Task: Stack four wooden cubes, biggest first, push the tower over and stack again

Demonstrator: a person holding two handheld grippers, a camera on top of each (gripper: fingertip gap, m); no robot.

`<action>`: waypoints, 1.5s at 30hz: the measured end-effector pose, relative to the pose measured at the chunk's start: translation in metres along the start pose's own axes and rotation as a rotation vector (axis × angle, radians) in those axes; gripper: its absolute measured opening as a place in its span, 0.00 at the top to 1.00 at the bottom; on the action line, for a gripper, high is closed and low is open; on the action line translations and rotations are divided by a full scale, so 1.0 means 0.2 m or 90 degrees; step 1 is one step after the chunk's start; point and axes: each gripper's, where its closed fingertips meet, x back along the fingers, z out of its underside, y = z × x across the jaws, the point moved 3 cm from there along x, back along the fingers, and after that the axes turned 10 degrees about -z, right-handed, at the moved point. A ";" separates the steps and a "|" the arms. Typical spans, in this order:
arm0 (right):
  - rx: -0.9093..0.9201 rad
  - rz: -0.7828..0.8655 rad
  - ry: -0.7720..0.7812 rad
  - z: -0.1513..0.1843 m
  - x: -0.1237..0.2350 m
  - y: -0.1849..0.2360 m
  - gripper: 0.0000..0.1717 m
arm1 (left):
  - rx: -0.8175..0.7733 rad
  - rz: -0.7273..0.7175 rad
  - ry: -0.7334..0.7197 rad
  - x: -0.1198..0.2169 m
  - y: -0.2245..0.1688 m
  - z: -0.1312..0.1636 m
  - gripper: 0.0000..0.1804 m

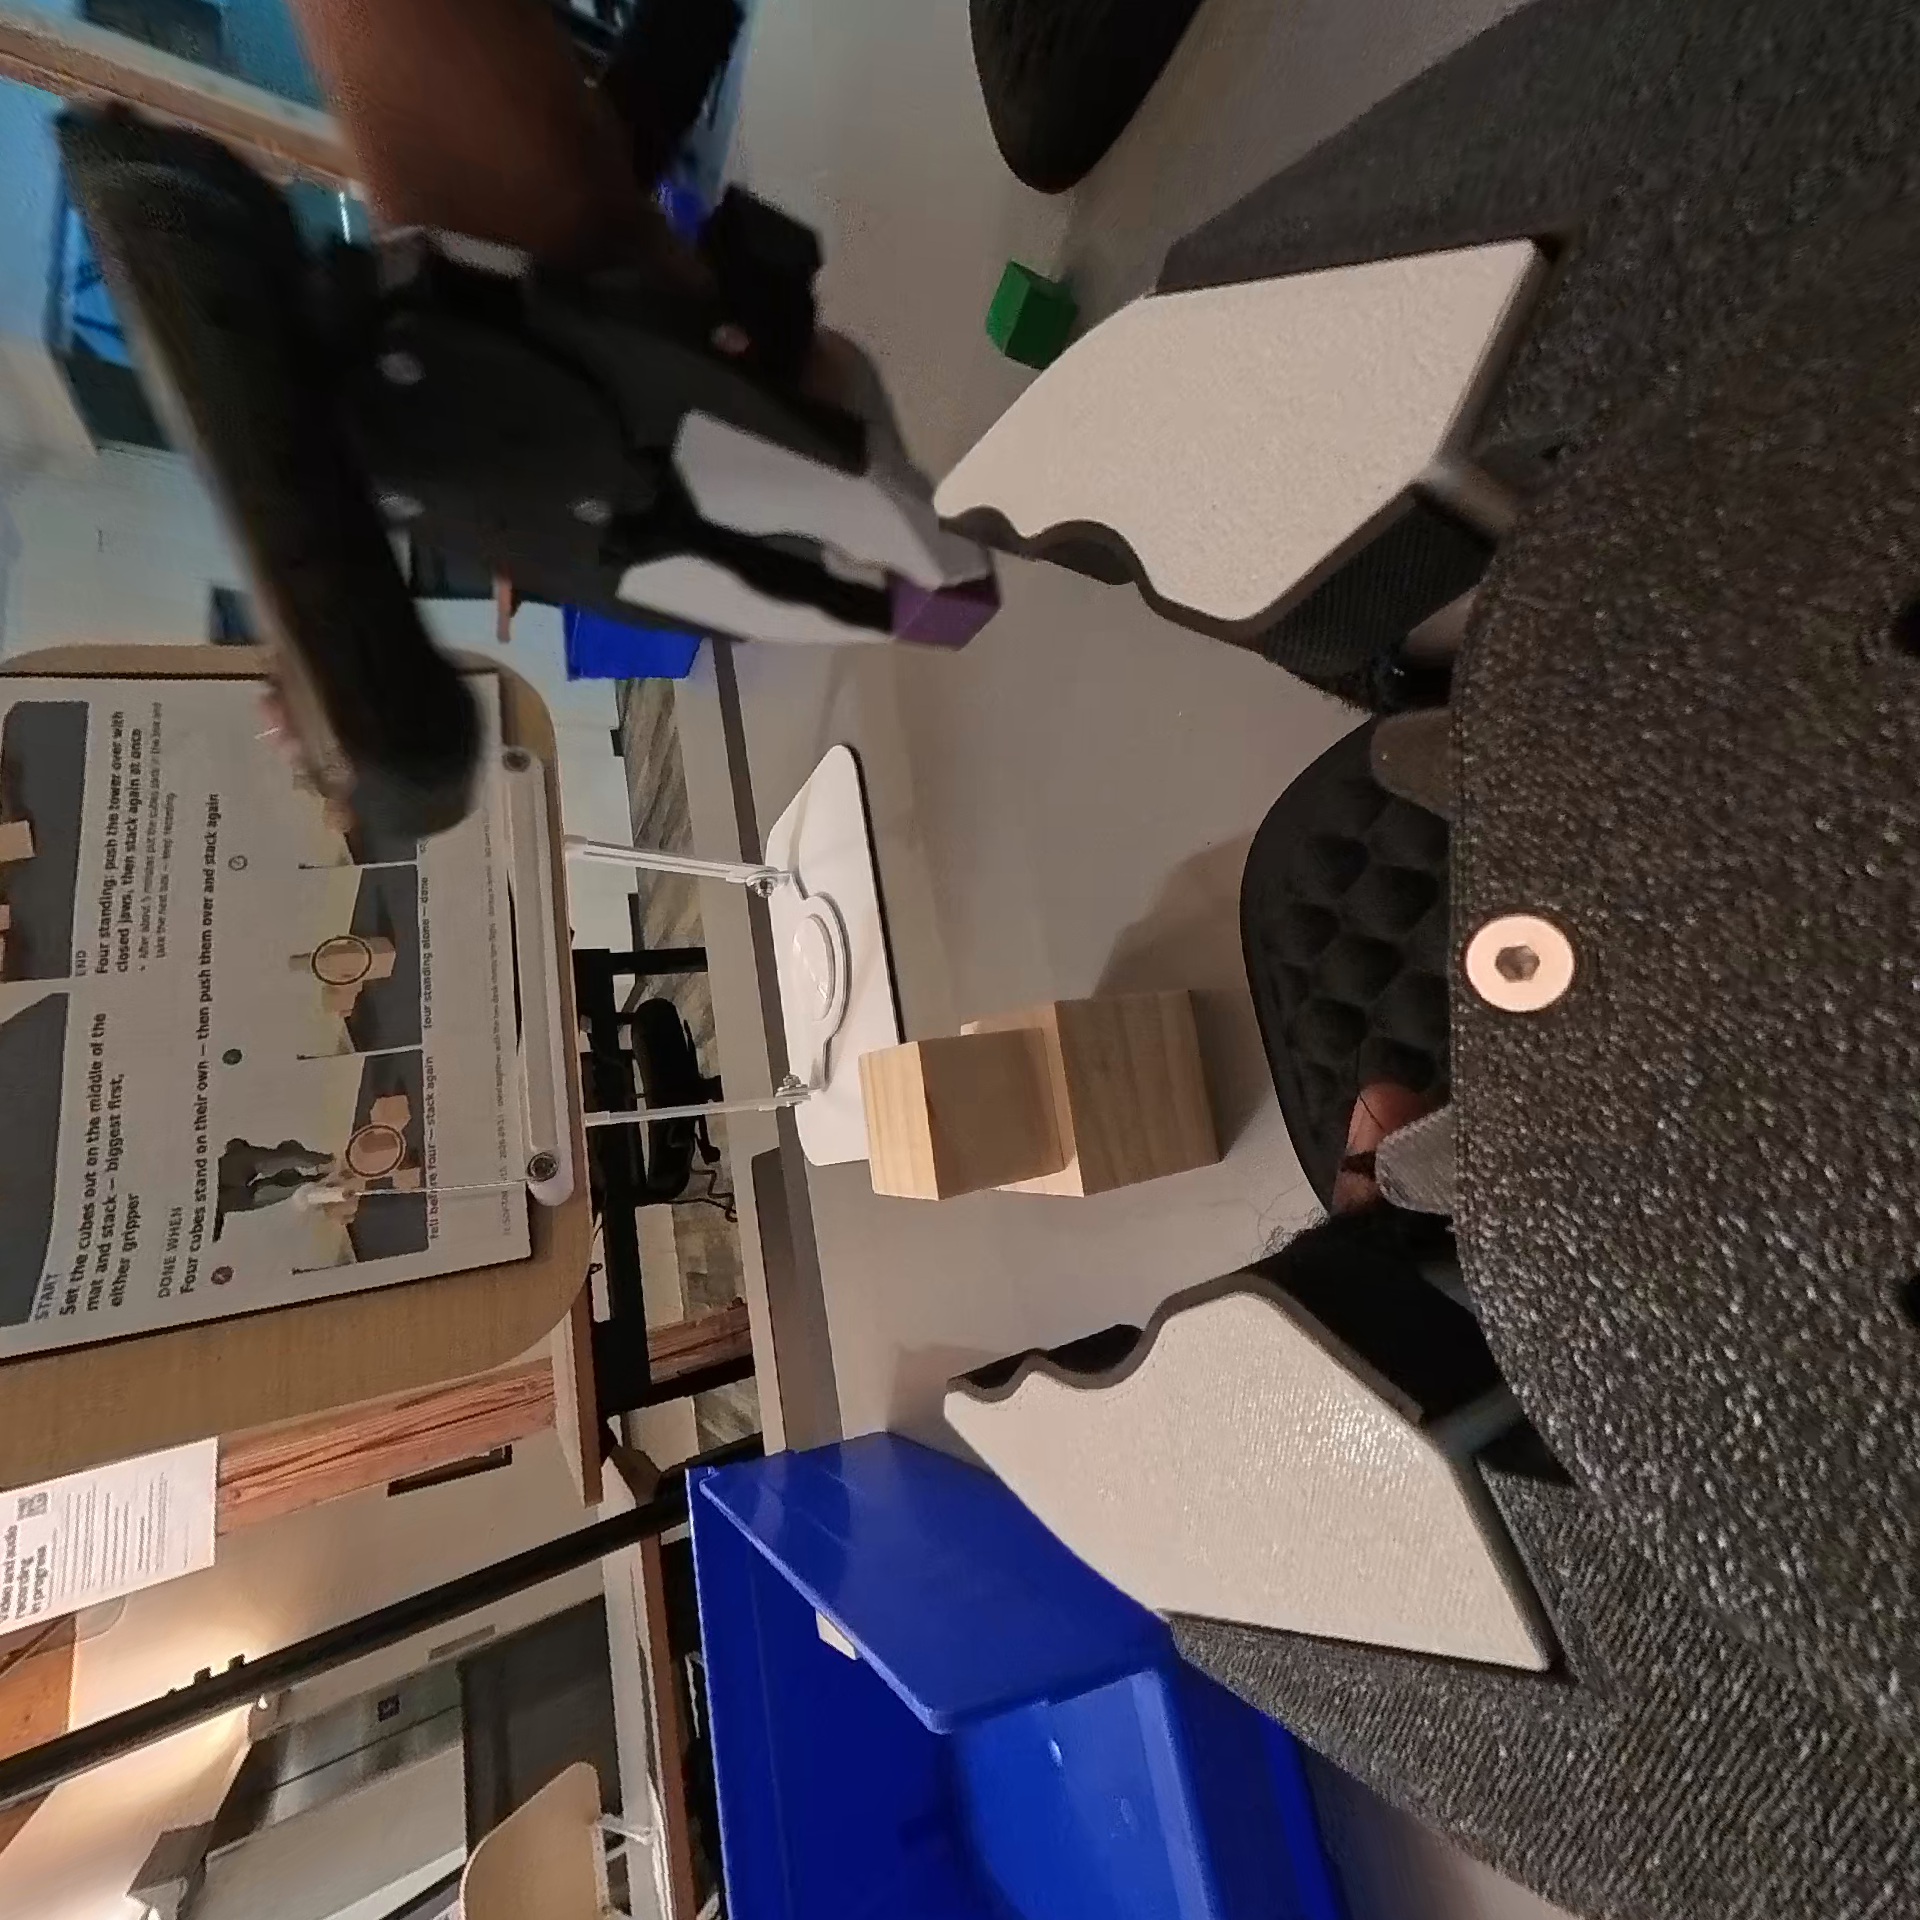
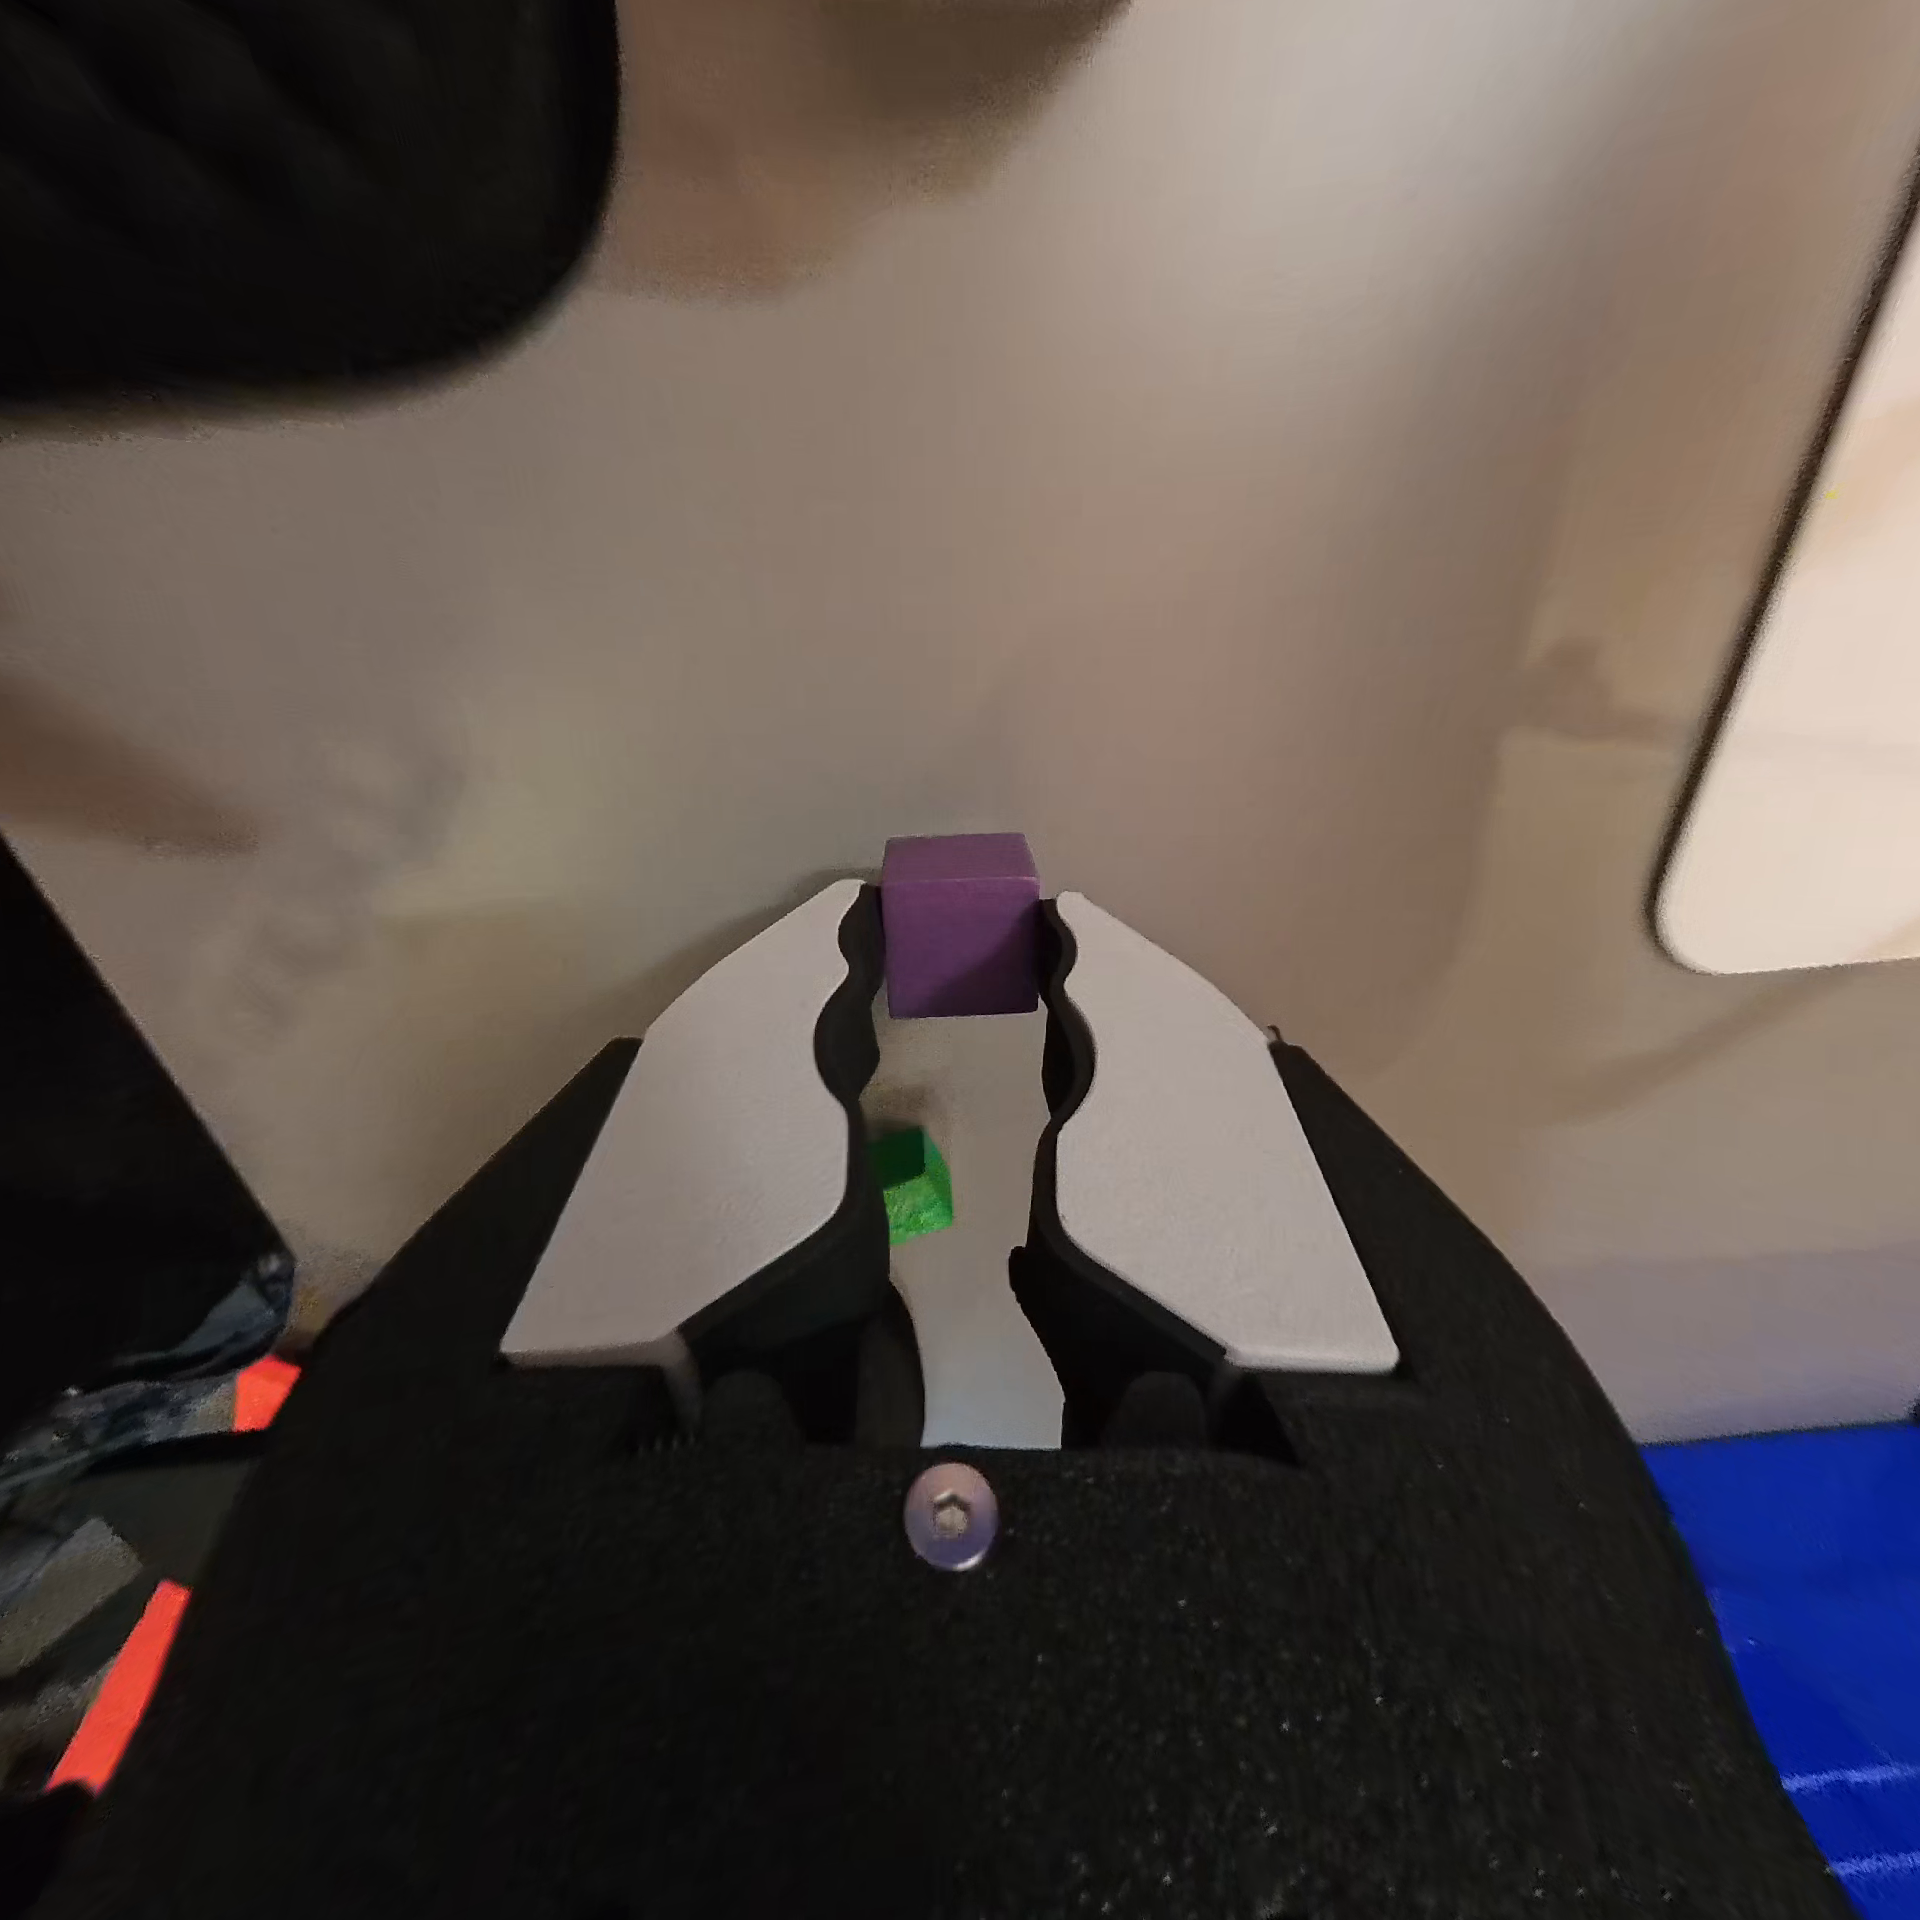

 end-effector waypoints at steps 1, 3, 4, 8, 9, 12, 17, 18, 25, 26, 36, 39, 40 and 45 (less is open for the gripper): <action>0.001 0.003 -0.012 -0.06 0.05 0.00 0.84 | 0.000 0.000 0.002 0.00 0.00 0.00 0.22; 0.002 0.002 -0.048 -0.21 0.14 0.02 0.84 | -0.001 0.001 0.005 0.00 0.00 0.00 0.22; 0.003 0.001 -0.064 -0.29 0.19 0.02 0.84 | -0.001 0.001 0.004 0.00 0.00 0.00 0.22; 0.013 -0.021 -0.097 -0.56 0.28 0.03 0.84 | 0.001 0.002 0.003 0.00 0.00 0.00 0.23; 0.015 -0.029 -0.095 -0.62 0.29 0.03 0.84 | 0.002 0.002 0.004 0.00 0.00 0.00 0.23; 0.017 -0.037 -0.063 -0.73 0.28 0.01 0.84 | 0.004 0.003 0.006 0.00 0.00 0.01 0.23; 0.007 -0.032 -0.012 -0.81 0.24 -0.02 0.84 | 0.010 0.005 0.007 -0.01 0.00 0.01 0.23; 0.007 -0.029 -0.008 -0.81 0.23 -0.02 0.84 | 0.011 0.006 0.007 -0.01 0.00 0.01 0.23; -0.002 0.008 0.001 -0.80 0.20 -0.03 0.84 | 0.006 0.005 0.006 0.00 0.00 0.01 0.23; -0.001 0.007 -0.004 -0.80 0.20 -0.02 0.84 | 0.006 0.006 0.006 0.00 0.00 0.01 0.23; 0.000 -0.001 -0.028 -0.82 0.18 0.00 0.84 | 0.004 0.006 0.007 -0.01 0.00 0.01 0.24; -0.003 -0.002 -0.032 -0.82 0.18 -0.01 0.84 | 0.005 0.007 0.006 0.00 0.00 0.01 0.24; -0.002 -0.002 -0.033 -0.82 0.17 -0.01 0.84 | 0.005 0.007 0.007 0.00 0.00 0.01 0.24; -0.002 -0.001 -0.037 -0.82 0.17 -0.01 0.81 | 0.003 0.007 0.007 0.00 0.00 0.01 0.24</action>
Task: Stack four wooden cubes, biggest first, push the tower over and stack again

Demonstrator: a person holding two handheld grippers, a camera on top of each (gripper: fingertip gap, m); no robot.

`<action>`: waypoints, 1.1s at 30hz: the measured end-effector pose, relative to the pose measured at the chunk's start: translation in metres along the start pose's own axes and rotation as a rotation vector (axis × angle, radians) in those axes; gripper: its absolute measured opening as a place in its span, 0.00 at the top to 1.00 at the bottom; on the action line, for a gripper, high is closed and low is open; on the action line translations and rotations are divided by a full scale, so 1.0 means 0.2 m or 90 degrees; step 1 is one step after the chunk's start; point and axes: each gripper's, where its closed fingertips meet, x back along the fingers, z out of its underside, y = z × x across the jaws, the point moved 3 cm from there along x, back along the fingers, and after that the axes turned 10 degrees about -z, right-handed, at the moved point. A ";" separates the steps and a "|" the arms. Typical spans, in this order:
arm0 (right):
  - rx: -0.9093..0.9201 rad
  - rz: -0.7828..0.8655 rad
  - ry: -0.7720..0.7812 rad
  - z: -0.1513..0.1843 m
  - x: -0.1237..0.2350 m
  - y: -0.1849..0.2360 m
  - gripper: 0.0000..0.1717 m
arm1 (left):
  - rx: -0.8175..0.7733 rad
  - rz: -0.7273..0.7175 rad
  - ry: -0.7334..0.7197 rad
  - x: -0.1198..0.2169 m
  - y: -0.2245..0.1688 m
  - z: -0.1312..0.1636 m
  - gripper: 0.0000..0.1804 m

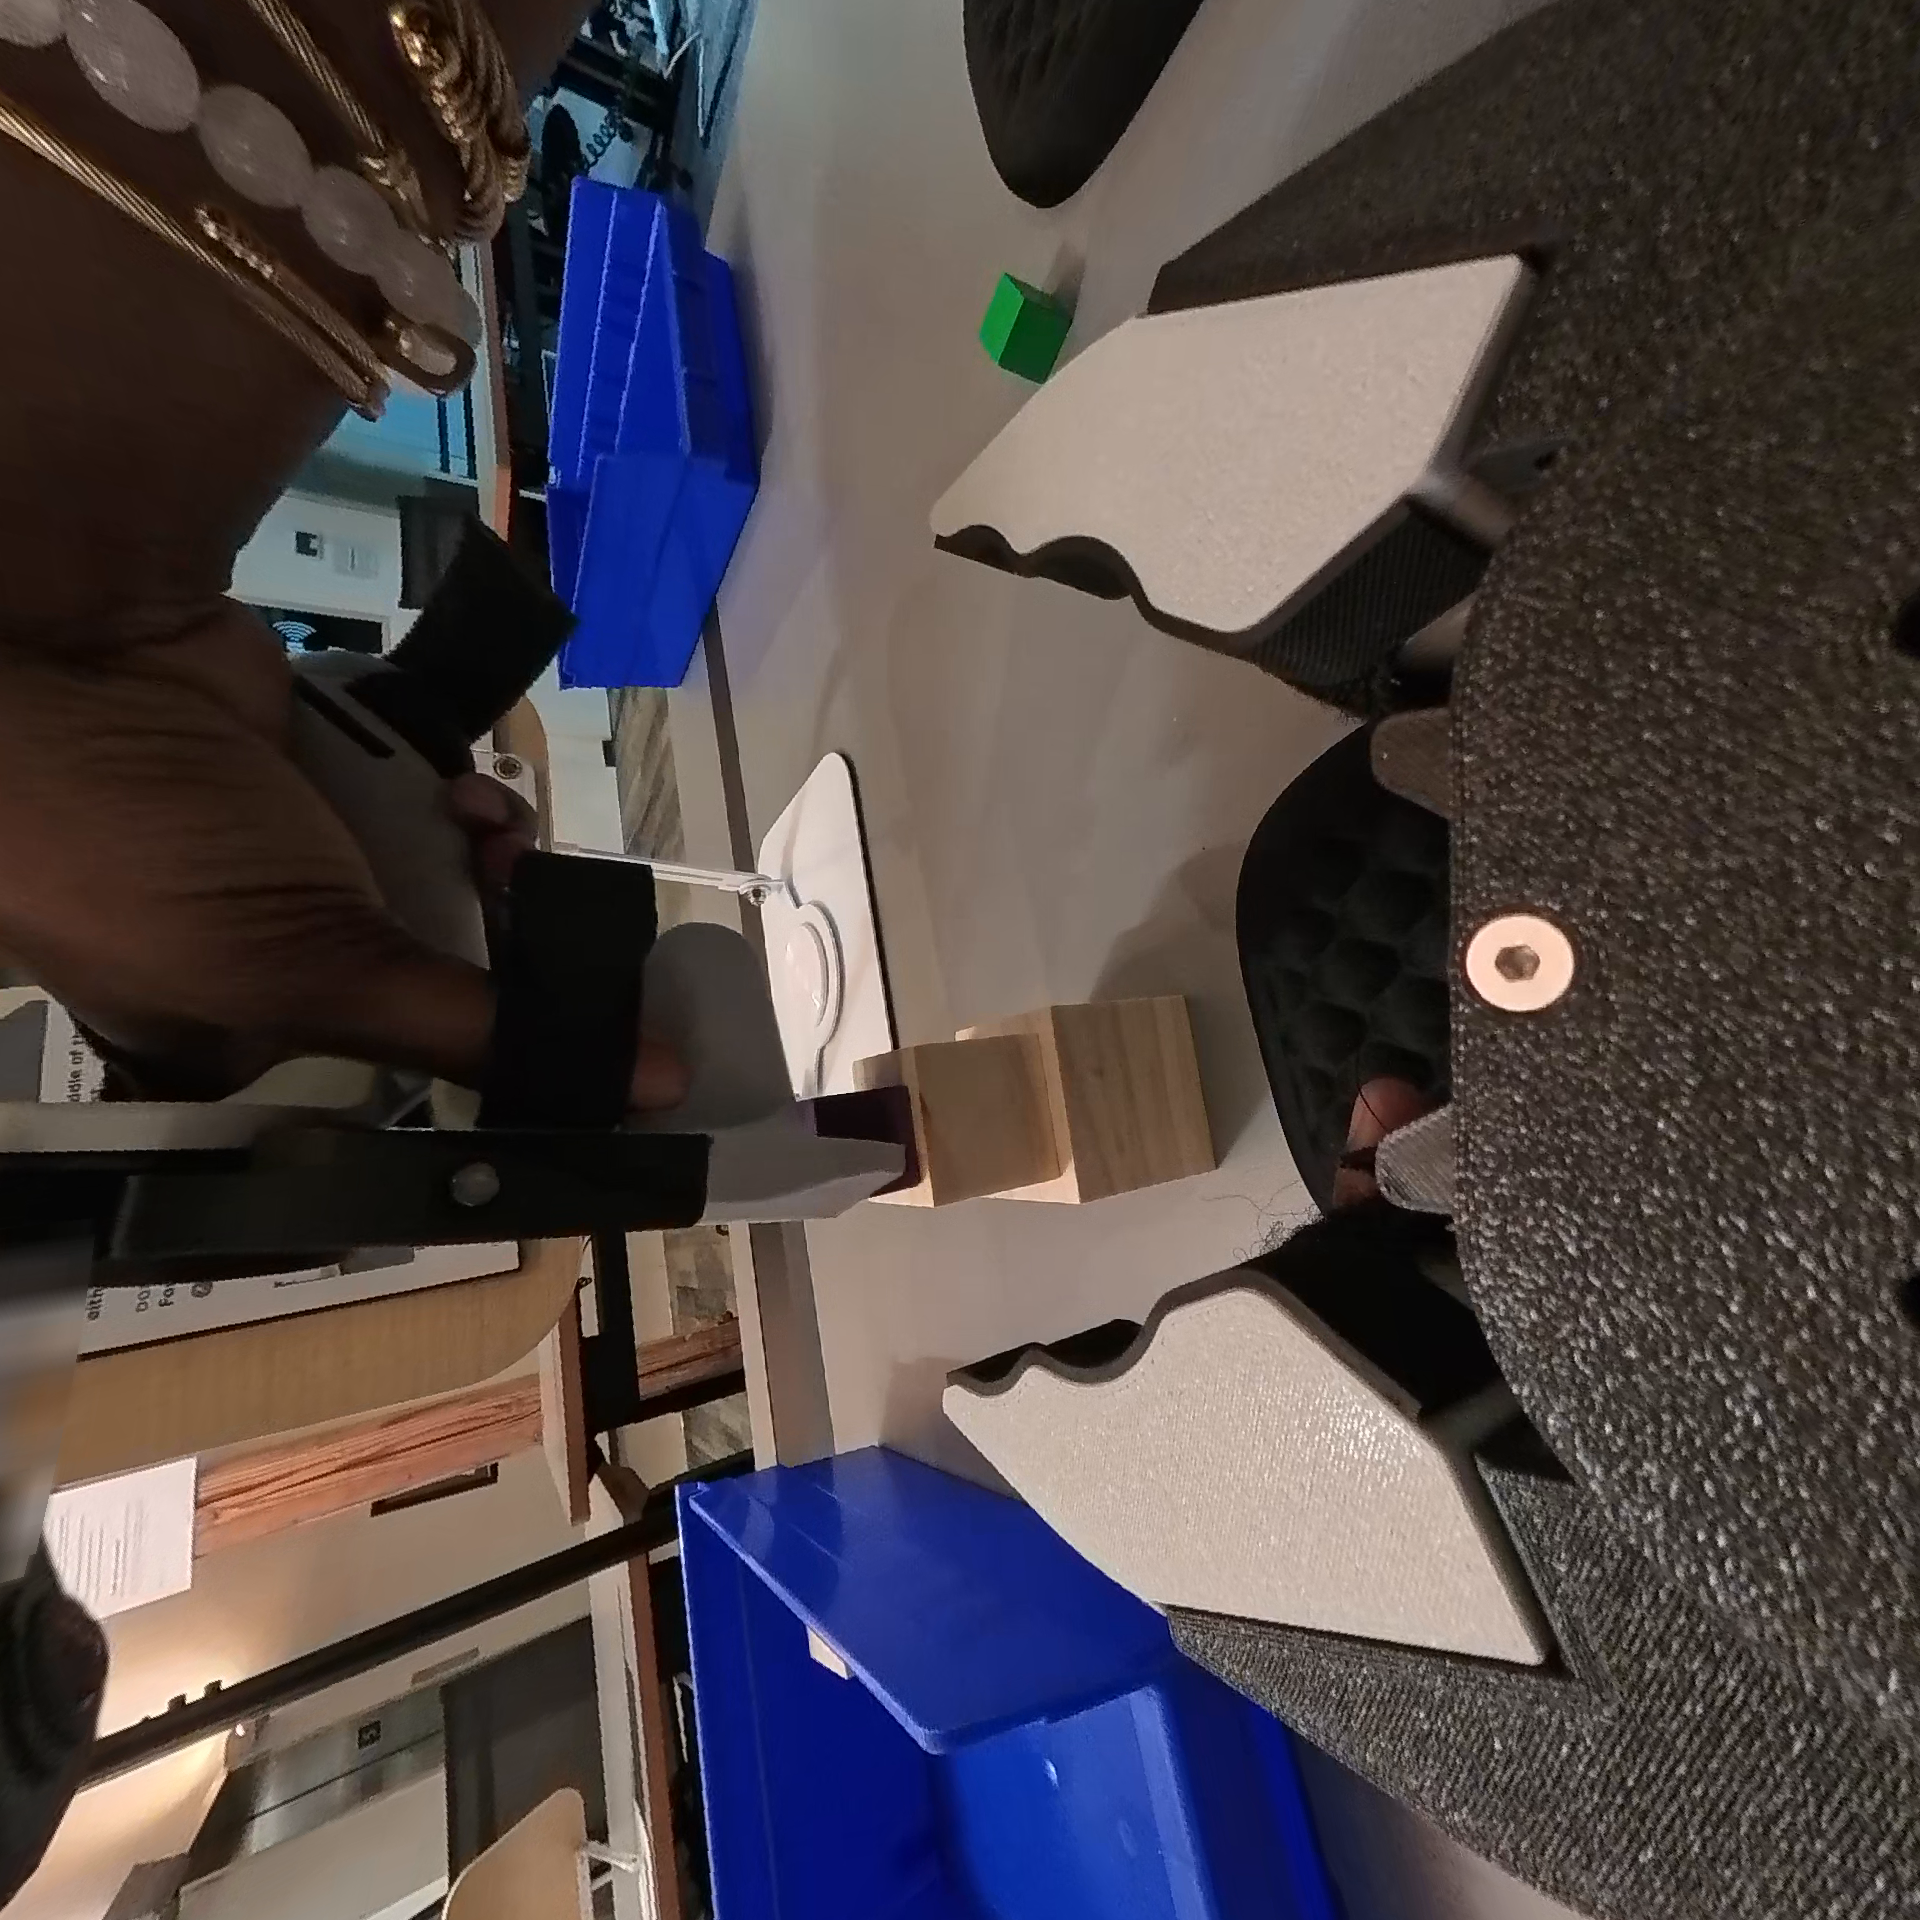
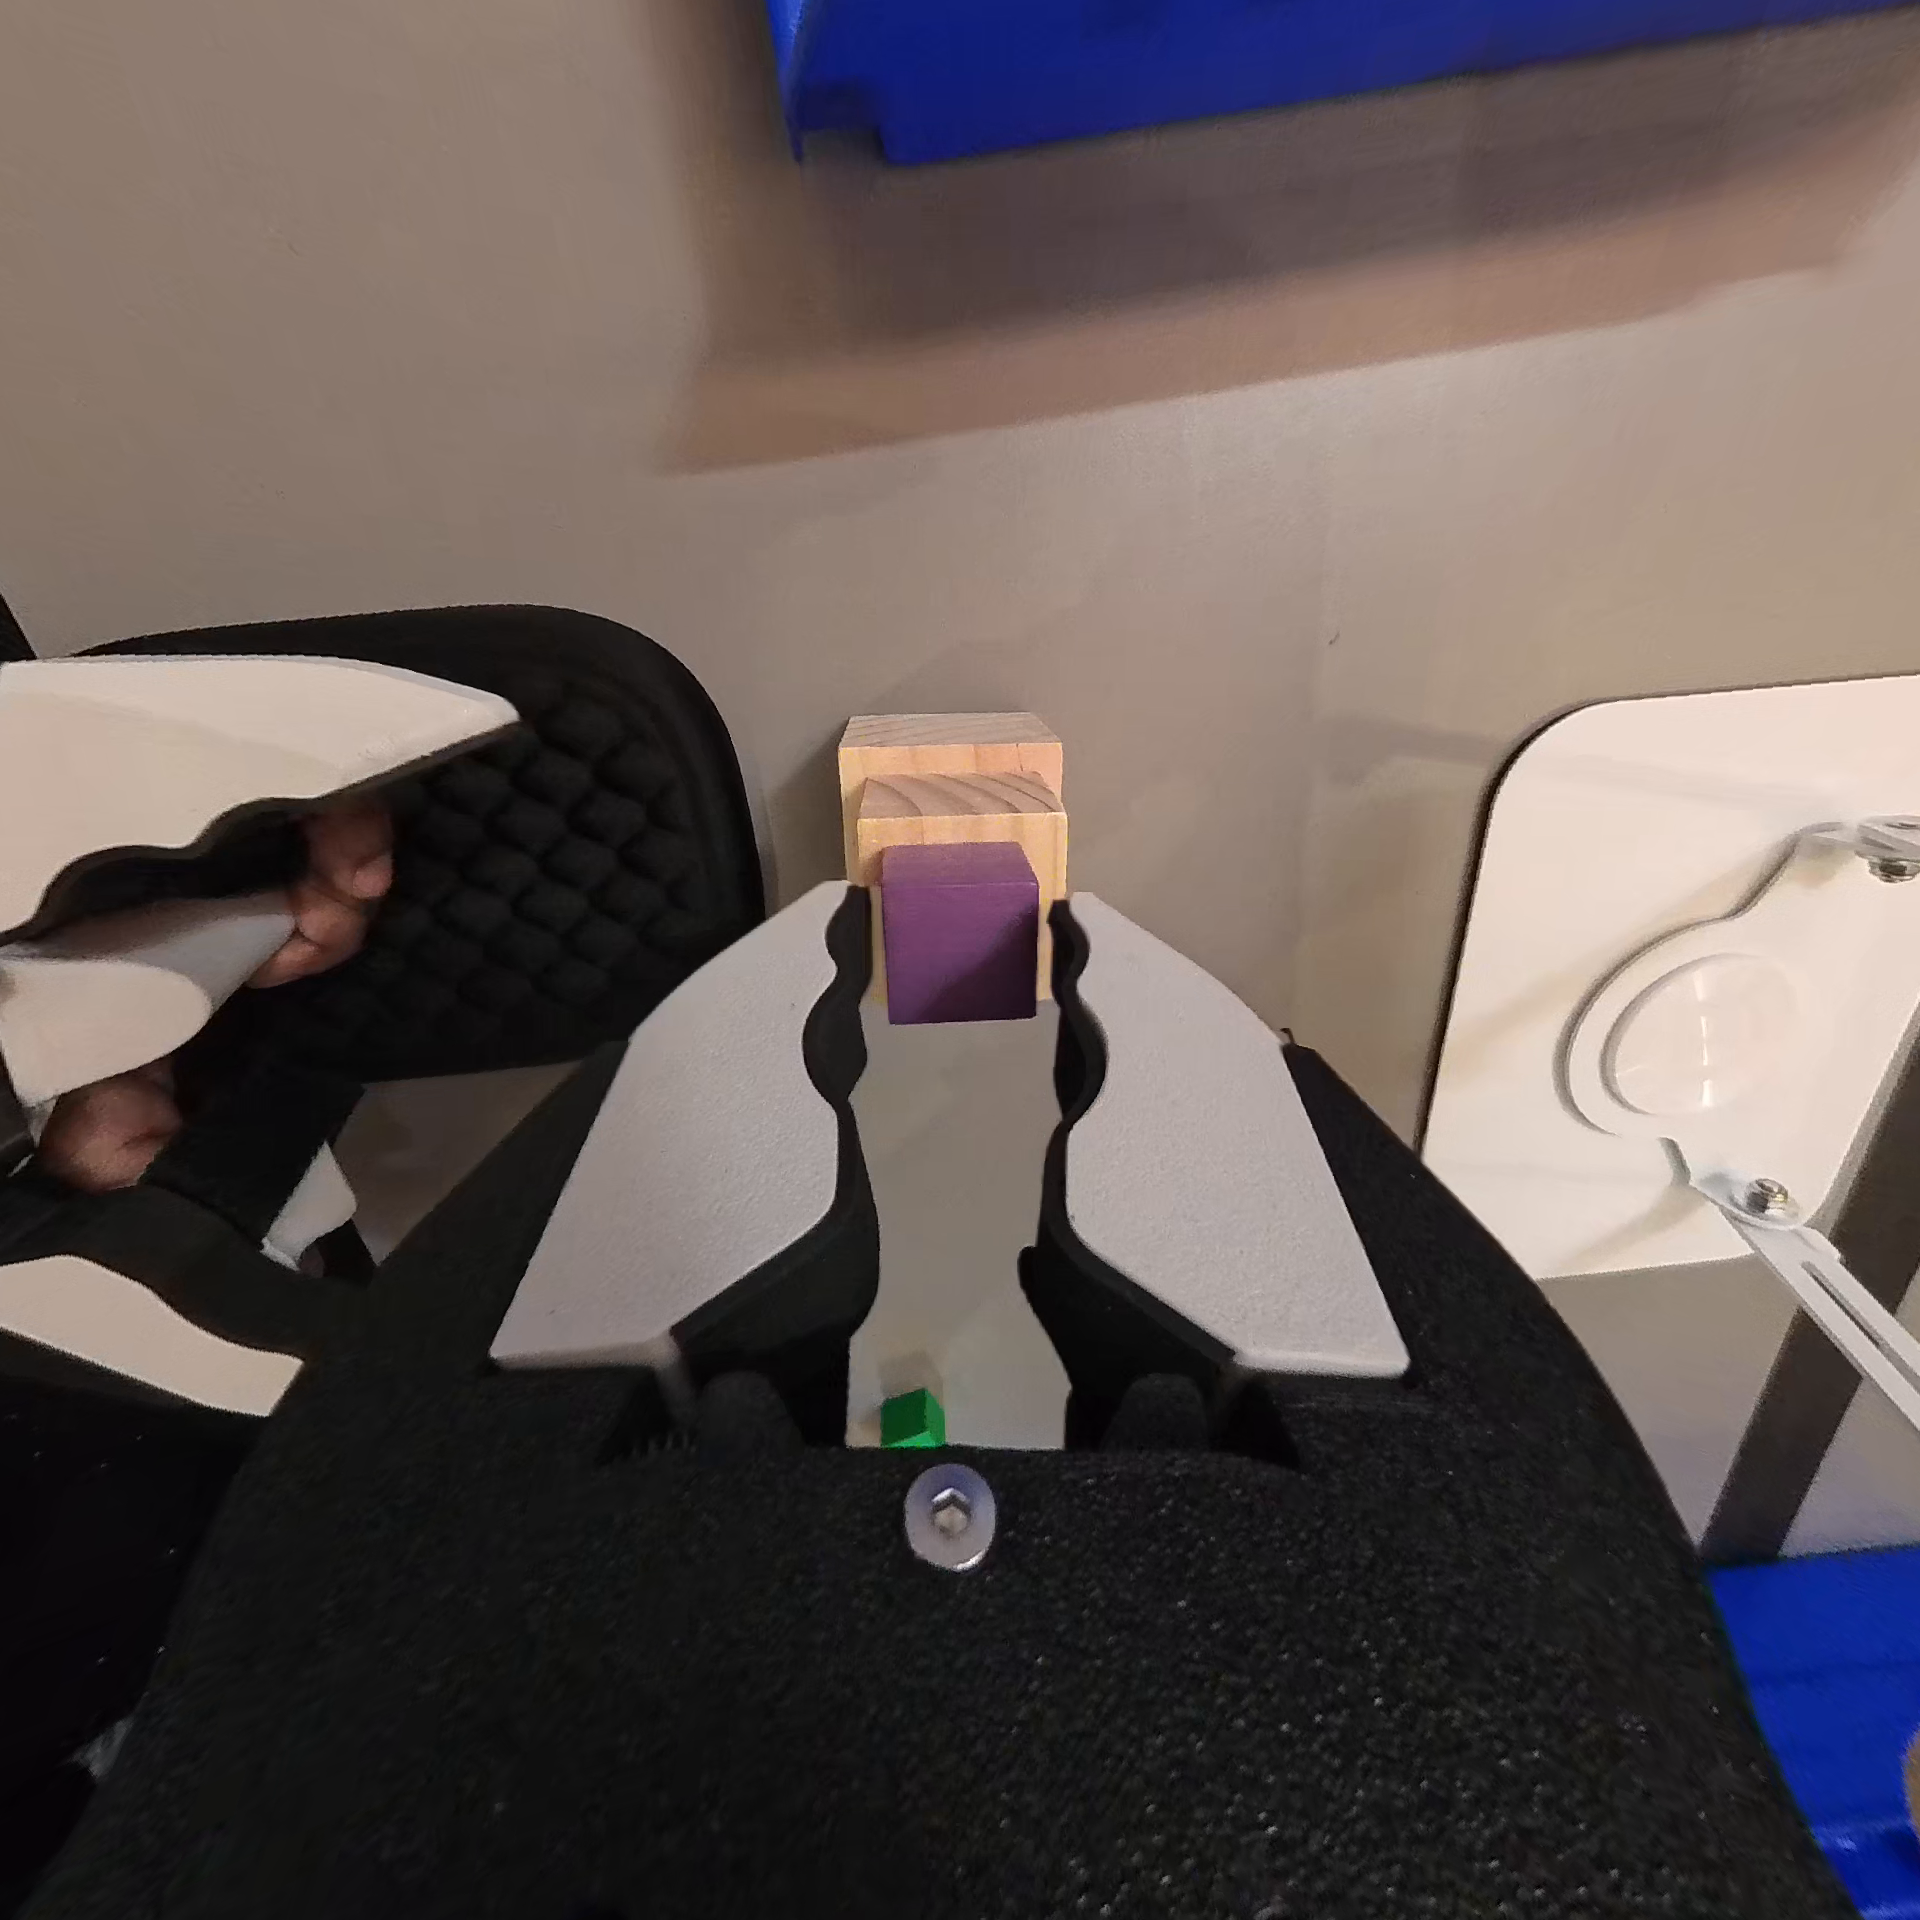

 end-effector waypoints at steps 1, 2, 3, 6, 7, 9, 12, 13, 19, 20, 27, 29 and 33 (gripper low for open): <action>0.001 0.000 0.001 0.00 0.00 0.00 0.80 | 0.000 0.000 0.000 0.00 0.00 0.00 0.24; 0.003 0.000 0.003 0.00 0.00 0.00 0.79 | 0.000 0.000 0.000 0.00 0.00 0.00 0.24; 0.004 0.003 0.003 0.00 0.00 0.00 0.78 | 0.000 0.001 0.000 0.00 0.00 0.00 0.24; 0.005 0.007 -0.004 0.00 0.03 0.00 0.75 | 0.000 0.001 -0.001 0.00 0.00 0.00 0.24; 0.006 0.007 -0.011 0.00 0.04 0.00 0.74 | 0.001 0.001 -0.002 0.00 0.00 0.00 0.24; 0.010 0.010 -0.029 0.01 0.07 0.01 0.71 | 0.001 0.000 0.000 0.00 0.00 0.00 0.24; 0.016 0.017 -0.053 0.06 0.13 0.02 0.65 | 0.000 0.000 -0.001 0.00 0.00 0.00 0.24; 0.019 0.015 -0.061 0.08 0.16 0.03 0.64 | -0.001 0.000 -0.001 0.00 0.00 0.00 0.24; 0.003 0.028 -0.080 0.36 0.26 0.04 0.59 | -0.003 0.000 0.000 0.00 0.00 0.00 0.24; -0.009 0.032 -0.080 0.43 0.26 0.03 0.59 | -0.003 0.000 0.000 0.00 0.00 0.00 0.24; -0.121 0.052 -0.069 0.91 0.20 -0.04 0.58 | -0.011 -0.001 0.000 0.00 -0.01 0.00 0.24; -0.151 0.058 -0.051 1.04 0.14 -0.05 0.58 | -0.013 -0.002 -0.002 0.00 -0.01 0.00 0.24; -0.190 0.043 -0.035 1.22 0.02 -0.04 0.56 | -0.015 -0.003 -0.001 0.00 -0.01 0.00 0.24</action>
